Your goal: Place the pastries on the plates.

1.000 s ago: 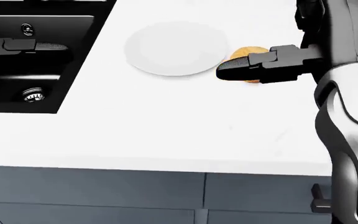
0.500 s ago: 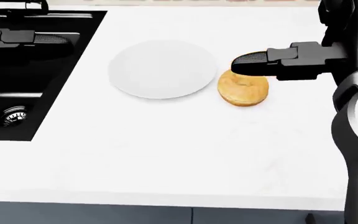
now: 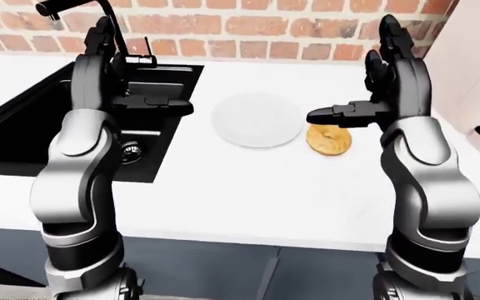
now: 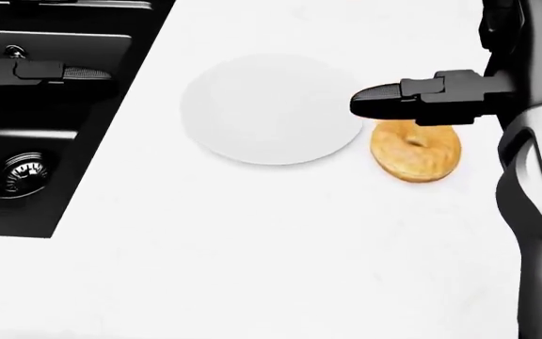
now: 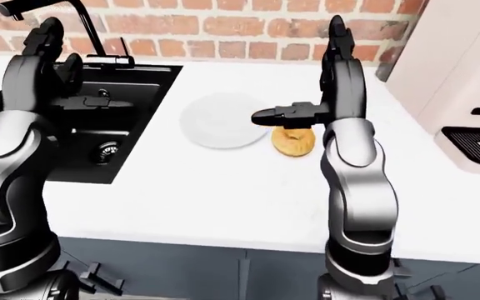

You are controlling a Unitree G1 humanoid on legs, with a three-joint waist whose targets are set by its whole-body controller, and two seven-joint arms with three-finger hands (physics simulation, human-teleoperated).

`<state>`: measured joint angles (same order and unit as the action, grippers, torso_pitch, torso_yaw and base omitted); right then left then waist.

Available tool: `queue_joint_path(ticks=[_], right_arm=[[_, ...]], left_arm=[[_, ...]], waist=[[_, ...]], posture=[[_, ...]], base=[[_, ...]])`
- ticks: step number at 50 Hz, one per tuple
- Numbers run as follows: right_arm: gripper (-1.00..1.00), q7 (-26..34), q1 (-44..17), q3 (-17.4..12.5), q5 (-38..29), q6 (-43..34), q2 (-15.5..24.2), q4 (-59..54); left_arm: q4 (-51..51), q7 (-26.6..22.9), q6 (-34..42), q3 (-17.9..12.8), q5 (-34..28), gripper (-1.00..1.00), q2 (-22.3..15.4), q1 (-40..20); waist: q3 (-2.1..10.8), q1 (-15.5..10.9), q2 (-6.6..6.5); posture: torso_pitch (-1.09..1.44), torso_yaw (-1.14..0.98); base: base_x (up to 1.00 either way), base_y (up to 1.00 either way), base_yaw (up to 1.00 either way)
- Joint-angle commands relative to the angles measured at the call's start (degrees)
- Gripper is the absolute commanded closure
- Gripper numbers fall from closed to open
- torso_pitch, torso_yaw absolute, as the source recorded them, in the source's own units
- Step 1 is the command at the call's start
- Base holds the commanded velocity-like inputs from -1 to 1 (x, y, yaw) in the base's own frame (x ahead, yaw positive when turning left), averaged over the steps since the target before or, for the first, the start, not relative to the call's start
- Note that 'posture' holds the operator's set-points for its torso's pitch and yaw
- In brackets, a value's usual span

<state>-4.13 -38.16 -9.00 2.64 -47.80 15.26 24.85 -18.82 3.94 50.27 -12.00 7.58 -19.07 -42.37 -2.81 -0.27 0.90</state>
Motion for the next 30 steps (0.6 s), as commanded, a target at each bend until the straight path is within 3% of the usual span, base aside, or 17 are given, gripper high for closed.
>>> queue_joint_path(ticks=[1,4,10,20,30], right_arm=[[-1.0,-0.14,-2.29,-0.44,-1.65,0.24,0.74,0.44],[-1.0,0.27,-3.57,-0.52,-2.95,0.17,1.03,-2.29],[-1.0,6.23,-7.19,2.32,-9.29,-4.33,3.55,-7.01],[-1.0,16.94,-11.61,3.54,-19.6,-2.93,6.7,-21.58],[-1.0,25.53,-13.28,2.81,-27.66,1.26,8.15,-31.41]], left_arm=[[-0.71,0.04,-2.48,-0.09,0.01,-1.0,-0.46,-2.15],[0.02,0.06,-3.27,-0.01,-0.03,-1.0,-0.23,-1.88],[-0.7,0.06,-3.47,-0.29,0.36,-1.0,-0.08,-0.84],[-0.49,0.36,-4.08,-0.23,0.48,-1.0,-0.04,-0.34],[-0.51,0.09,-4.6,-0.43,0.71,-1.0,0.02,0.58]], waist=[[1.61,0.04,-0.27],[1.99,0.03,-0.41],[2.34,0.17,-0.61],[2.27,0.25,-0.71],[2.03,0.37,-0.9]], posture=[[0.0,0.0],[0.0,0.0],[0.0,0.0],[0.0,0.0],[0.0,0.0]], base=[[0.0,0.0,0.0],[0.0,0.0,0.0],[0.0,0.0,0.0],[0.0,0.0,0.0],[0.0,0.0,0.0]])
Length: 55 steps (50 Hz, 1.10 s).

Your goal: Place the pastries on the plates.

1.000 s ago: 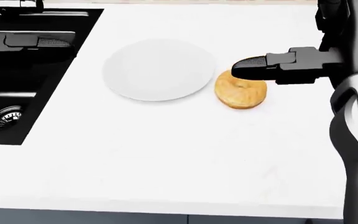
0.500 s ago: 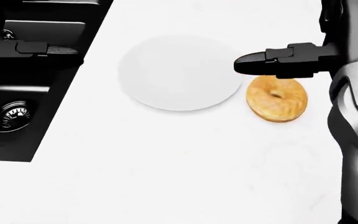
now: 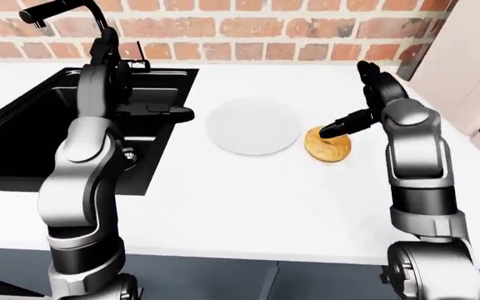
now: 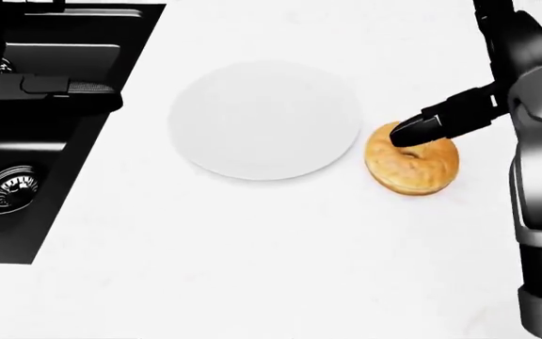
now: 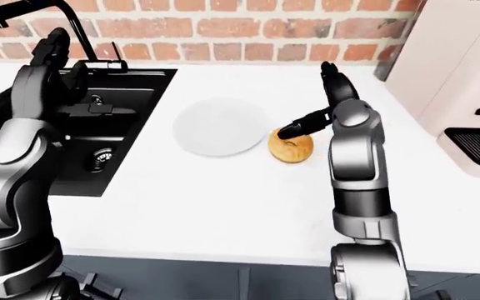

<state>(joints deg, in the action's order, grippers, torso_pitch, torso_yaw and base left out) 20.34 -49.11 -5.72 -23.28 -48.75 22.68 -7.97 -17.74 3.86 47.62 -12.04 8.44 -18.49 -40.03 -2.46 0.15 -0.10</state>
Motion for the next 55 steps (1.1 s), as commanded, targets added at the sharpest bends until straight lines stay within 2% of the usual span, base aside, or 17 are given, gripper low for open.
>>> queue_joint_path(ticks=[1,13,21,29,36,53,55], right_arm=[[-1.0,2.39,-2.92,-0.37,-2.39,2.51,1.21,0.42],[-1.0,17.36,-13.88,1.21,-8.48,7.27,3.14,-12.5],[-1.0,29.88,-16.16,3.24,-14.41,11.72,3.32,-14.58],[-1.0,37.79,-16.12,3.54,-20.97,15.79,2.0,-15.17],[-1.0,40.13,-15.52,2.88,-24.34,17.5,0.29,-15.14],[-1.0,42.99,-8.56,2.57,-29.5,17.58,-1.25,-8.57],[-1.0,41.62,-9.21,2.24,-29.94,18.01,-1.3,-9.42]], left_arm=[[-1.31,0.22,-2.27,-0.26,-0.23,-1.0,-0.45,-1.64],[-1.2,0.27,-2.6,-0.14,-0.14,-1.0,-0.21,-1.18],[-0.18,0.06,-2.56,0.03,-0.27,-1.0,-0.4,-2.42],[-0.63,-0.35,-2.26,-0.31,-0.17,-1.0,-0.67,-2.04],[-0.46,-0.11,-2.73,-0.25,-0.1,-1.0,-0.49,-1.64],[0.09,-0.01,-3.42,-0.05,-0.57,-1.0,-0.2,-1.58],[-0.13,-0.03,-3.3,-0.09,-0.53,-1.0,-0.22,-1.44]], waist=[[1.65,-0.04,0.09],[1.55,0.34,-0.31],[1.51,0.4,-0.37],[1.56,0.4,-0.59],[1.63,0.4,-0.79],[2.01,0.32,-0.75],[2.04,0.32,-0.76]], posture=[[0.0,0.0],[0.0,0.0],[0.0,0.0],[0.0,0.0],[0.0,0.0],[0.0,0.0],[0.0,0.0]], base=[[0.0,0.0,0.0],[0.0,0.0,0.0],[0.0,0.0,0.0],[0.0,0.0,0.0],[0.0,0.0,0.0],[0.0,0.0,0.0],[0.0,0.0,0.0]])
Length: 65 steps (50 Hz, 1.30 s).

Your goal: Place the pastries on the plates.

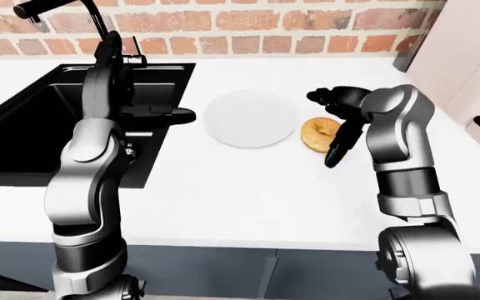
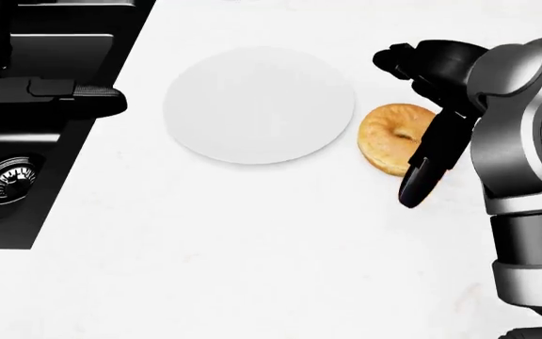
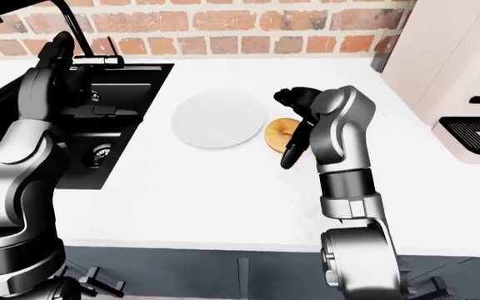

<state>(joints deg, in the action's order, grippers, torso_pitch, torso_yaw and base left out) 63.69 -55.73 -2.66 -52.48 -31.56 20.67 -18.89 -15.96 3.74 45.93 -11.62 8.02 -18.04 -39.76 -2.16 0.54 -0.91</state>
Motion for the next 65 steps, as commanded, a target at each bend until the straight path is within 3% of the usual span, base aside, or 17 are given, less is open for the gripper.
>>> queue_joint_path(ticks=[1,9,14,32,46,47,52,60,65], right_arm=[[-1.0,-2.13,-2.95,-0.91,-0.74,1.0,0.72,0.88],[-1.0,-4.34,-2.23,-0.89,-2.02,1.87,0.77,0.3],[-0.8,-3.93,-1.12,-0.8,-2.3,1.82,0.32,1.16],[-0.68,-5.78,1.85,-0.22,-4.23,4.25,-0.89,0.54],[-0.17,-5.45,1.94,-0.46,-5.54,5.15,-0.71,0.38],[-0.05,-5.61,1.96,-0.5,-5.56,5.23,-0.73,0.32],[0.05,-5.8,2.7,-0.23,-6.3,5.89,-0.77,0.7],[0.25,-7.46,-0.01,-0.54,-7.02,7.39,0.12,-2.09],[0.36,-8.71,-5.35,-0.49,-6.91,8.48,0.73,-6.17]], left_arm=[[-1.98,0.08,-1.55,-0.55,-0.07,-1.0,-0.66,-1.68],[-2.75,0.02,-0.82,-0.69,0.1,-1.0,-0.86,-1.65],[-3.46,-0.15,-0.31,-1.19,0.45,-1.0,-1.27,-1.32],[-2.81,0.13,-0.59,-1.18,0.42,-1.0,-1.56,-1.91],[-3.51,0.11,-0.71,-1.31,0.5,-1.0,-1.56,-0.93],[-3.79,0.01,-0.41,-1.58,0.65,-1.0,-1.74,-0.97],[-3.53,0.08,-0.73,-1.53,0.59,-1.0,-1.77,-0.94],[-3.27,0.14,-1.0,-1.61,0.55,-1.0,-1.79,-0.9],[-4.09,0.13,-0.15,-2.24,1.23,-1.0,-2.28,-0.94]], waist=[[1.77,-0.05,0.03],[1.76,0.07,0.02],[1.74,0.1,0.04],[1.73,0.13,0.12],[1.93,-0.01,0.3],[1.94,-0.02,0.31],[1.98,-0.06,0.39],[2.13,-0.12,0.37],[2.07,-0.03,0.2]], posture=[[0.0,0.0],[0.0,0.0],[0.0,0.0],[0.0,0.0],[0.0,0.0],[0.0,0.0],[0.0,0.0],[0.0,0.0],[0.0,0.0]], base=[[0.0,0.0,0.0],[0.0,0.0,0.0],[0.0,0.0,0.0],[0.0,0.0,0.0],[0.0,0.0,0.0],[0.0,0.0,0.0],[0.0,0.0,0.0],[0.0,0.0,0.0],[0.0,0.0,0.0]])
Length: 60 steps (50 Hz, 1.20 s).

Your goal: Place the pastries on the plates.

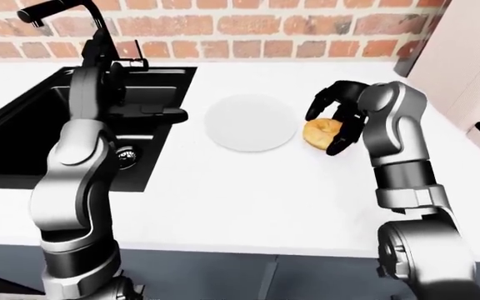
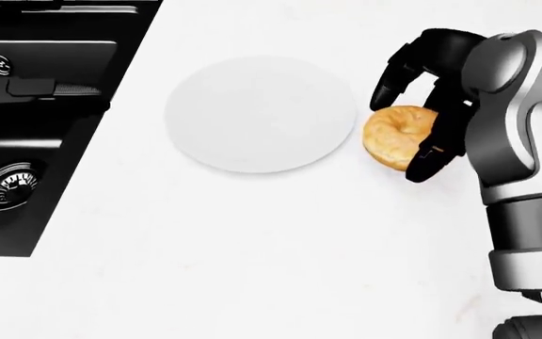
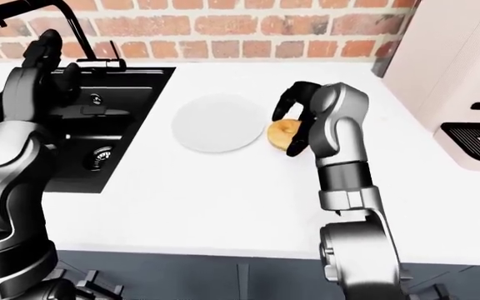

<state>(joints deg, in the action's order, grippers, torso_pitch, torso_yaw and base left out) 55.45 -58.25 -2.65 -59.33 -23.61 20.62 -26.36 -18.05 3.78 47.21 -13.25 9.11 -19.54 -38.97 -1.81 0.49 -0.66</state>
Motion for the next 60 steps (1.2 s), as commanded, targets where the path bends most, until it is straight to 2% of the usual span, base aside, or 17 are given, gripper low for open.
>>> queue_joint_path(ticks=[1,5,9,17,26,30,39,49,60], right_arm=[[0.38,-0.53,-3.42,-0.43,-0.08,0.68,0.92,0.83],[0.44,0.09,-8.51,-0.21,-0.15,1.17,1.69,-2.54],[0.52,-2.08,-13.69,0.11,0.61,3.09,1.57,-8.92],[0.75,-10.57,-24.51,1.37,2.78,8.79,0.43,-27.13],[0.91,-17.36,-32.69,2.6,4.54,14.03,-2.21,-40.92],[1.0,-20.79,-34.1,2.78,5.46,16.66,-3.95,-44.39],[1.0,-26.53,-34.32,2.9,6.94,19.59,-7.32,-47.67],[1.0,-34.61,-33.89,1.48,9.98,21.52,-11.1,-49.6],[1.0,-41.82,-33.59,-0.16,13.42,21.33,-12.41,-50.48]], left_arm=[[-2.1,0.13,-1.36,-0.7,0.28,-1.0,-0.86,-1.73],[-2.0,0.08,-1.91,-0.94,0.8,-1.0,-1.03,-1.05],[-2.68,0.38,-0.79,-0.84,0.99,-1.0,-1.09,-1.44],[-3.16,0.42,-0.72,-1.19,1.09,-1.0,-1.38,-0.71],[-3.29,0.55,-0.54,-1.36,1.5,-1.0,-1.54,-0.88],[-3.43,0.49,-0.3,-1.35,1.47,-1.0,-1.91,-1.04],[-3.91,0.15,0.66,-1.67,1.71,-1.0,-2.58,-1.43],[-5.18,0.42,2.05,-2.19,2.2,-1.0,-3.04,-1.38],[-6.05,0.59,3.03,-2.28,2.49,-1.0,-3.29,-1.52]], waist=[[1.67,0.06,-0.1],[1.41,0.15,-0.35],[1.17,0.23,-0.68],[0.98,0.59,-0.98],[0.86,0.63,-1.43],[0.76,0.6,-1.59],[0.83,0.5,-1.74],[0.89,0.39,-1.89],[1.02,0.22,-1.77]], posture=[[0.0,0.0],[0.0,0.0],[0.0,0.0],[0.0,0.0],[0.0,0.0],[0.0,0.0],[0.0,0.0],[0.0,0.0],[0.0,0.0]], base=[[0.0,0.0,0.0],[0.0,0.0,0.0],[0.0,0.0,0.0],[0.0,0.0,0.0],[0.0,0.0,0.0],[0.0,0.0,0.0],[0.0,0.0,0.0],[0.0,0.0,0.0],[0.0,0.0,0.0]])
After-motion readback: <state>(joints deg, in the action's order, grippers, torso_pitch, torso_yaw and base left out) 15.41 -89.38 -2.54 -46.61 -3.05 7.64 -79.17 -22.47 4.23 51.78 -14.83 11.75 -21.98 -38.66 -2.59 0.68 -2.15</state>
